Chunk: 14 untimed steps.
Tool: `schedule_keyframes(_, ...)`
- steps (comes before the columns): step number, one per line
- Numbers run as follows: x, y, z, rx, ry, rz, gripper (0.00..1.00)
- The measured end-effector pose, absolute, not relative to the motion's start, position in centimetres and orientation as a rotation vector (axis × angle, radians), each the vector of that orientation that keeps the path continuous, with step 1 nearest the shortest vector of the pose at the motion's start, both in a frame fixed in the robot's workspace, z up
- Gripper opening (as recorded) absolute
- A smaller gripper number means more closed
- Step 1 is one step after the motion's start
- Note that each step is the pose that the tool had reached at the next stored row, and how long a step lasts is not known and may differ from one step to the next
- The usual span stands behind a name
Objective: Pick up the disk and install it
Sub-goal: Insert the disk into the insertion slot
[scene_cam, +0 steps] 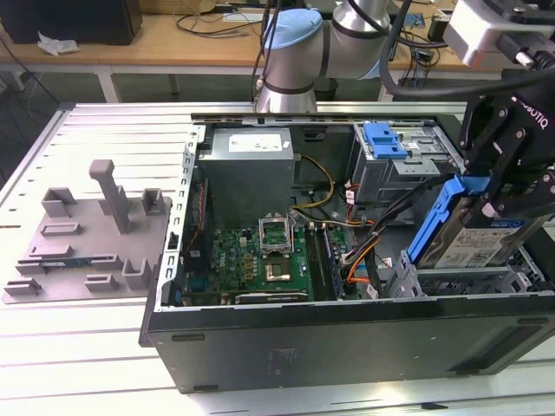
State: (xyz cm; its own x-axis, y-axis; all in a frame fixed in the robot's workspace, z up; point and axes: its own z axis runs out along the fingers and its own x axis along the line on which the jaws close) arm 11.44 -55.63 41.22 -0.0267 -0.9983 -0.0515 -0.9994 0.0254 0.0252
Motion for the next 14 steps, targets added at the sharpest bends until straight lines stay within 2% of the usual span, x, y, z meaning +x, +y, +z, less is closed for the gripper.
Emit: schedule_keyframes(14, 11.44, -55.63, 40.39, -2.176, 2.237, 0.084, 0.38)
